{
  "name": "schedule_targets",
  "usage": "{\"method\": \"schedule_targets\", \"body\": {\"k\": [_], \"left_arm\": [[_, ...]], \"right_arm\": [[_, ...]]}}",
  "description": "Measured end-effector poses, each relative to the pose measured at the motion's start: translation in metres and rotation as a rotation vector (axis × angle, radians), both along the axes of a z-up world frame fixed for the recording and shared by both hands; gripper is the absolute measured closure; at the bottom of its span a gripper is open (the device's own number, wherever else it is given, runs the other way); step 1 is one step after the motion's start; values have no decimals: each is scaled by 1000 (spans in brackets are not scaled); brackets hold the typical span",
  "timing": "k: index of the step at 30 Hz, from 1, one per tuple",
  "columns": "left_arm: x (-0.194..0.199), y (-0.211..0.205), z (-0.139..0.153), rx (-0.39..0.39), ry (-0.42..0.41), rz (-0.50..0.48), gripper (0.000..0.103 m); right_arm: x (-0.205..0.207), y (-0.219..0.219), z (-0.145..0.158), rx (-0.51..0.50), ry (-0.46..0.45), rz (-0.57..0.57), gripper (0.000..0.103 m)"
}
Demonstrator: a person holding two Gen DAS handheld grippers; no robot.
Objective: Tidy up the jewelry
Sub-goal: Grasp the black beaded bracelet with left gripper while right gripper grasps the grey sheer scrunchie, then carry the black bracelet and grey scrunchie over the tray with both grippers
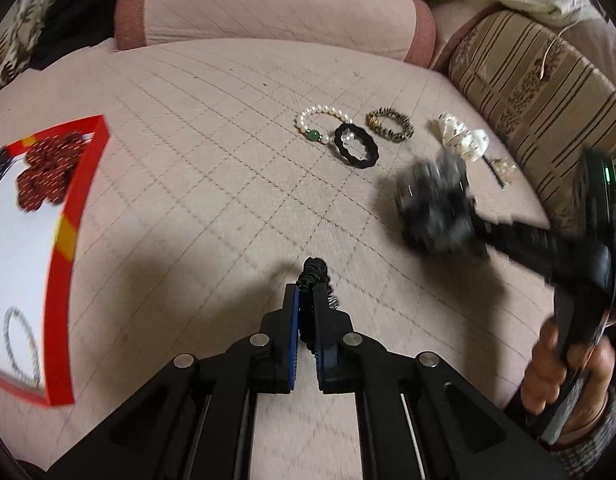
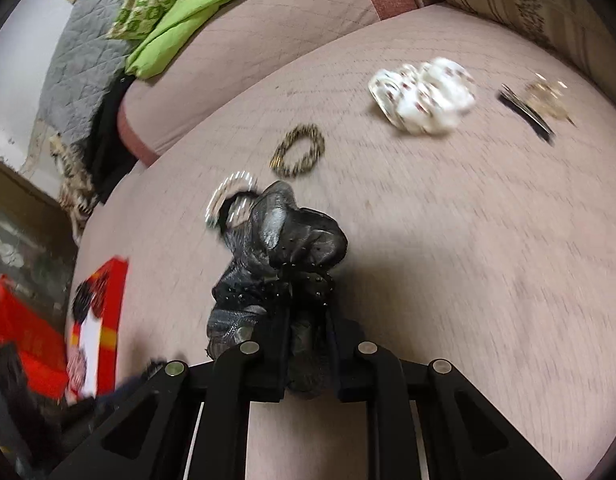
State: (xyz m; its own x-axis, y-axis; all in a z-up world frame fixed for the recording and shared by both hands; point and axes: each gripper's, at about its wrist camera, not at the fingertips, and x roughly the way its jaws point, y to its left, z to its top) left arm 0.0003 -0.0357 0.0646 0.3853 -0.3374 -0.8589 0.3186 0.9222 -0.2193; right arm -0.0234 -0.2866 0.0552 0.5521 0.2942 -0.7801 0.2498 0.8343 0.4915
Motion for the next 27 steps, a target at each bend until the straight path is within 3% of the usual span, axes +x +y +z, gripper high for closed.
{"method": "schedule_targets", "body": {"k": [7,11,15,17,19,23,27], "left_arm": [[-29,20,8,-23,-9,23,97],[-37,26,-6,-7,21,38,97],[-41,30,-20,15,39,49,96],[-40,34,-24,10,52,66,94],[-39,37,-29,0,72,79,92],[-37,39,-34,-27,86,85,86],[-37,31,-35,-39,78,58,65]], "right_arm": [[-52,23,13,22,-12,77,86],[-59,48,10,-81,-1,121,85],[-62,53,6,-159,14,120,71],[-65,52,8,-178,5,106,48],[-67,51,11,-195,-10,98,40],[-67,47,12,-190,-16,86,38],[-62,49,4,-194,1,83,38]]}}
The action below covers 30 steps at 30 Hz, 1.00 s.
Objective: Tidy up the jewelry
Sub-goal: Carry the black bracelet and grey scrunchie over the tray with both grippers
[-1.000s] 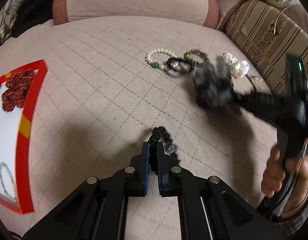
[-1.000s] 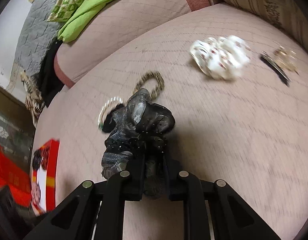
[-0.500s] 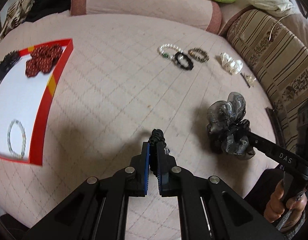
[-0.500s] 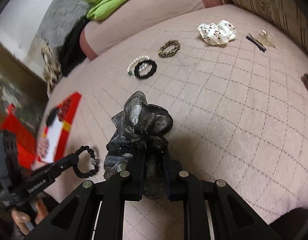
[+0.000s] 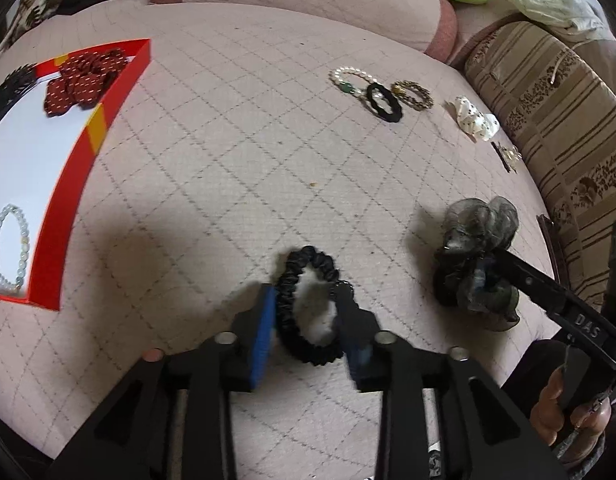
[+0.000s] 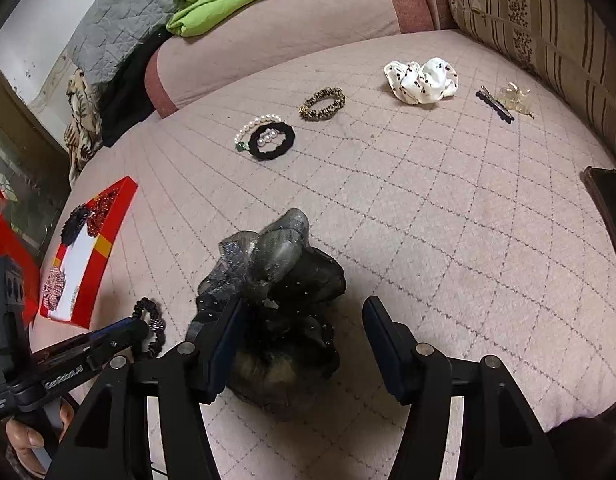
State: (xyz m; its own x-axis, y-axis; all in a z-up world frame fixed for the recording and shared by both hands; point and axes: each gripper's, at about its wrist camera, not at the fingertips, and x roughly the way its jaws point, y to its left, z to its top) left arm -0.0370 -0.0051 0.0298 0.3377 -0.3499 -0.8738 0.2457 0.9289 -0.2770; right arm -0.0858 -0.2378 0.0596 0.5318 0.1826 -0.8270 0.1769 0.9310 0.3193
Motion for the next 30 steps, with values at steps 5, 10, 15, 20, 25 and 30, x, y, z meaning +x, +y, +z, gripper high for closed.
{"method": "schedule_targets", "body": {"k": [5,10,15,20,25,30], "left_arm": [[-8,-14,-2,50,-52,-17,63],[-11,-17,2,65,-58,-29,97],[-13,-4,23,41,-89,7,97],[-14,14,48,-9,-126,55,97],[-12,40,68,-50,-156,118,97],[-8,71,85,-42,-197,178,97]], "right_arm": [[7,3,-10,-3,4,12,41],[9,9,-11,15,6,43,79],[4,16,9,0,-40,68,84],[2,26,37,1,-95,93,84],[5,45,57,8,-124,143,84],[16,72,69,19,-126,200,84]]}}
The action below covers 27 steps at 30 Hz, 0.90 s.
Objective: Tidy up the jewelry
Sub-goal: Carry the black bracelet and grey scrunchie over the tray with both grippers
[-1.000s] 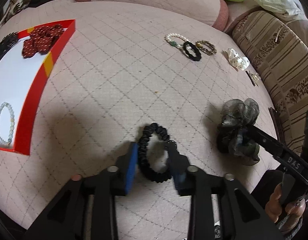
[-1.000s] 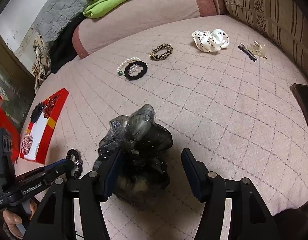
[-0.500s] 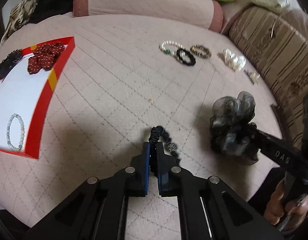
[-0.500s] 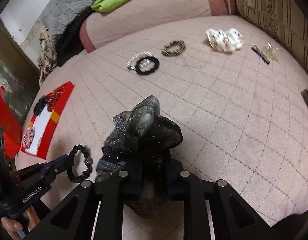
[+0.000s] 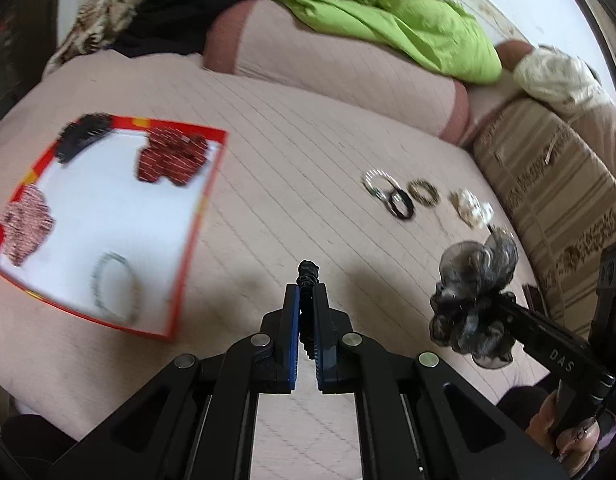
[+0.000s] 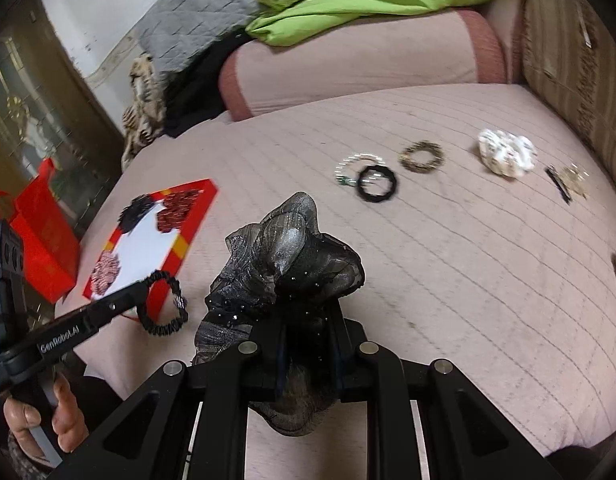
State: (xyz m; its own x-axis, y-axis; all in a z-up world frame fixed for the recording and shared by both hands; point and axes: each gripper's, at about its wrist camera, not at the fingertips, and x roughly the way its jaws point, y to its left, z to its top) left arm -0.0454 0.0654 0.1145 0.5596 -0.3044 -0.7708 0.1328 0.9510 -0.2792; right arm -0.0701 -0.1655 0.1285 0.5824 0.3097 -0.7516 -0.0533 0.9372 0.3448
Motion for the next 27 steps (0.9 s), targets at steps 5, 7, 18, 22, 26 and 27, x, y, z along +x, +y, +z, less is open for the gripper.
{"method": "schedule_targets", "body": {"k": [5,7,18,22,26,27], "left_arm": [[8,39,12,22,-34,64,97],[14,56,13,20,-35,93,97],[42,147,-1,18,11,239,97],[48,174,-17,16,54,283,97],[50,192,-33,20,96,324,97],[50,197,-37,21,108,335,97]], "right_arm": [[18,37,10,10,5,74,84],[25,57,14,6,2,114,84],[69,172,15,-38,-16,327,84],[82,198,2,-38,10,352,84],[100,215,-13,-30,44,349,84],[105,219,-17,-28,53,348,84]]}}
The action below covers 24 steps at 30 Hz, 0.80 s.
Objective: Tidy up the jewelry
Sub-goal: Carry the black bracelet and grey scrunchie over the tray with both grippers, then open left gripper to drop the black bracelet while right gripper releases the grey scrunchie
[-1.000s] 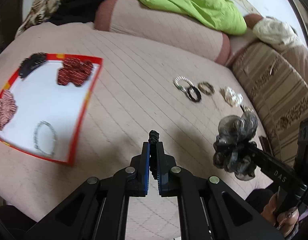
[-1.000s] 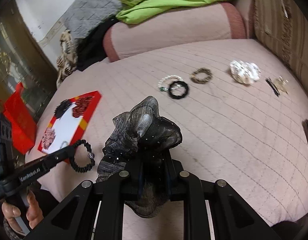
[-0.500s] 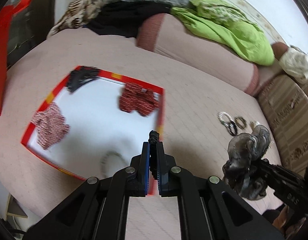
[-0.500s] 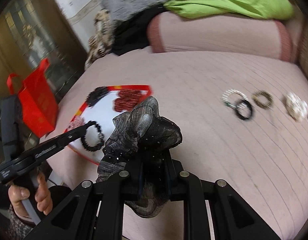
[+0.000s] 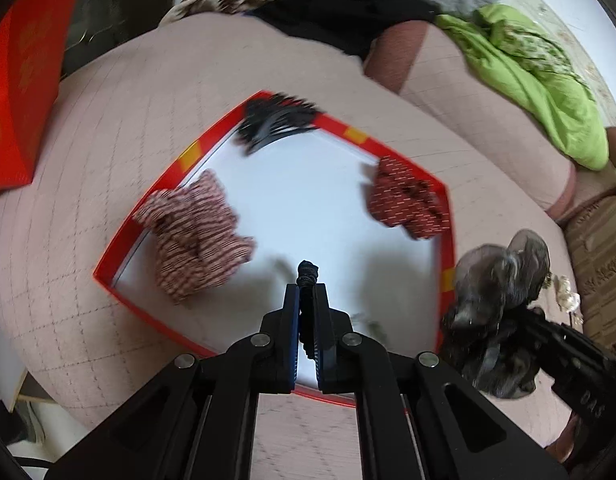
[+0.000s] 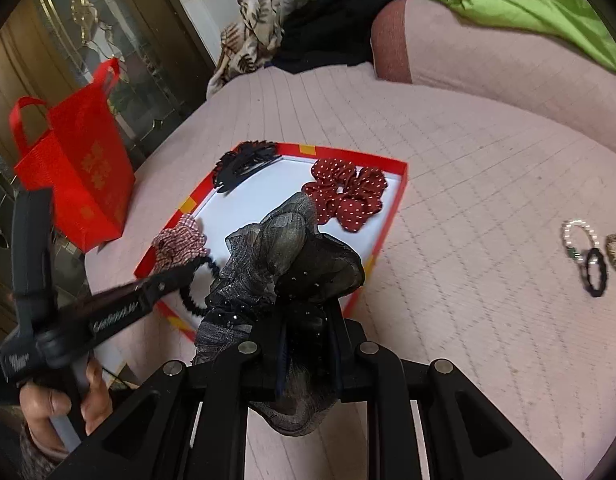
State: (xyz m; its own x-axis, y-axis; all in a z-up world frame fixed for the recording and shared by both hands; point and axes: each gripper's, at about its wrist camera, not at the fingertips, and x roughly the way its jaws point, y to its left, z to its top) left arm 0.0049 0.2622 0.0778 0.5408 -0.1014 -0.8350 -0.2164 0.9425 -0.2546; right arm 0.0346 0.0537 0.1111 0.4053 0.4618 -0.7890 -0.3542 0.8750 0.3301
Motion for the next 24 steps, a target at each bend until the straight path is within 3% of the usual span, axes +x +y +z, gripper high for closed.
{"method": "schedule_targets", "body": {"k": [7,15,18,20,24], "left_arm": [[-2,16,-22,8,65,49,97],[-5,11,-18,34,62,52,93],[-7,7,-13,30,61,50,82],[-11,5,-7,27,47,51,80],[-16,-2,7,56,20,45,72]], "right_arm": [[22,25,-29,-38,40,10,84],[26,33,-41,-110,12,9,79],[21,31,-36,-120,-13,13,61],[17,29,-30,-118,-38,11,49],[12,24,-18,-102,-67,9,45]]}}
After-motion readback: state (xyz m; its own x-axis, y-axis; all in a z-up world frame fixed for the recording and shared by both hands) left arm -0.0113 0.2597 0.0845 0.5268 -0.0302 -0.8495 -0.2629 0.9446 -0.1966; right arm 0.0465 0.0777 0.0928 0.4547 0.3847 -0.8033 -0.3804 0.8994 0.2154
